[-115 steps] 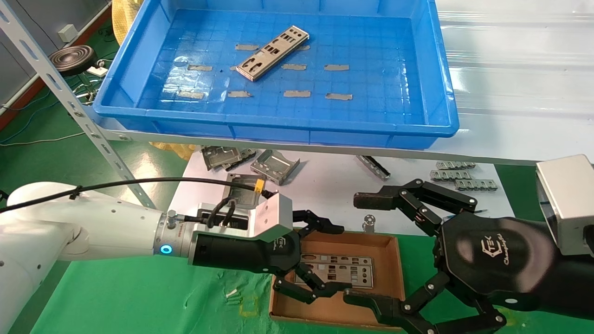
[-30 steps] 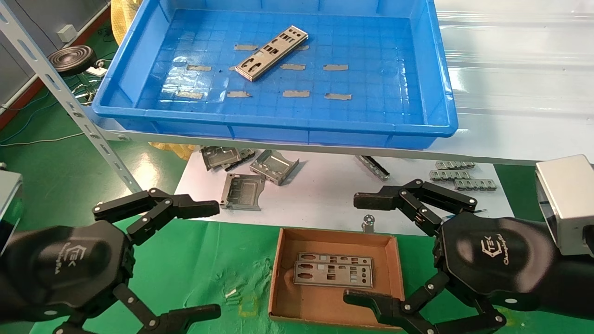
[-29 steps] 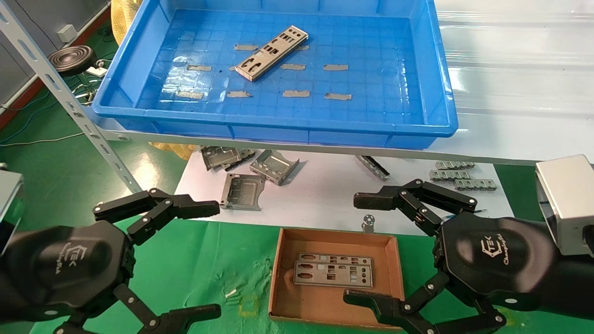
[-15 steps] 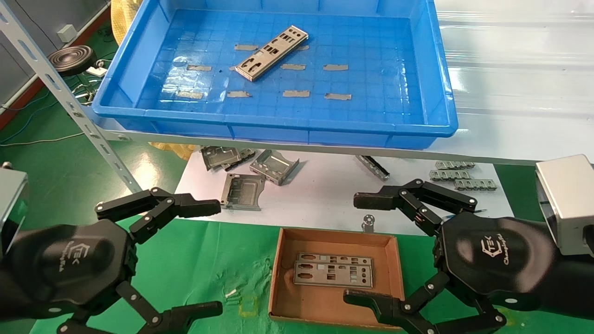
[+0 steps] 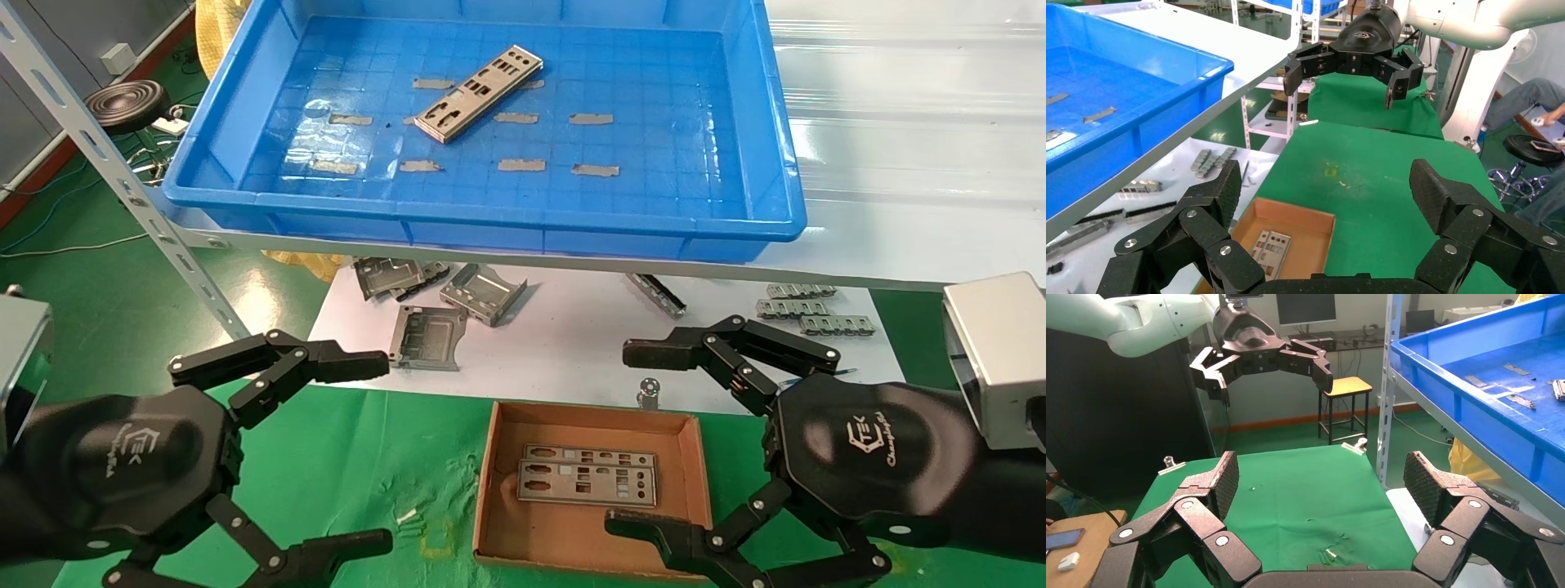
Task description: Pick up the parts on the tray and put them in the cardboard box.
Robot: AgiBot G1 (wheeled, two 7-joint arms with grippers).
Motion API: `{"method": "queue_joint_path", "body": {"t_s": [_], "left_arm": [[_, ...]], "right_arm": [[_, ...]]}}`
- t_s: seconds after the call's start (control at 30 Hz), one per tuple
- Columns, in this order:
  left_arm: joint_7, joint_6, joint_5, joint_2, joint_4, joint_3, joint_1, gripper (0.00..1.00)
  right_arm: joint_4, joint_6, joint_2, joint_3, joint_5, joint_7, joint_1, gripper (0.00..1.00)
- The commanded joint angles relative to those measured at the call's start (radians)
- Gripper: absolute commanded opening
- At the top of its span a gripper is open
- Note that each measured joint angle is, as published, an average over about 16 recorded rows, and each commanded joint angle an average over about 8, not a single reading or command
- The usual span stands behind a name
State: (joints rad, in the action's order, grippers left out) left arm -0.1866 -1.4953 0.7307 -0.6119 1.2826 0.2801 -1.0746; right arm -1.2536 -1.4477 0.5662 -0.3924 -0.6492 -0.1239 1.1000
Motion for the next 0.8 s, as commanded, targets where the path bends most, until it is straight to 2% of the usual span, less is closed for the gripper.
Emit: {"method": "queue_joint_path", "body": {"t_s": [0.03,0.8], "left_arm": [[0.0,0.0,0.0,0.0,0.0,0.0,0.0,1.0],[0.001,0.0,0.0,-0.001,-0.002,0.001,-0.001,1.0]], "right_arm": [[0.0,0.0,0.0,0.0,0.0,0.0,0.0,1.0],[0.0,0.0,0.0,0.0,0.0,0.0,0.0,1.0]]}}
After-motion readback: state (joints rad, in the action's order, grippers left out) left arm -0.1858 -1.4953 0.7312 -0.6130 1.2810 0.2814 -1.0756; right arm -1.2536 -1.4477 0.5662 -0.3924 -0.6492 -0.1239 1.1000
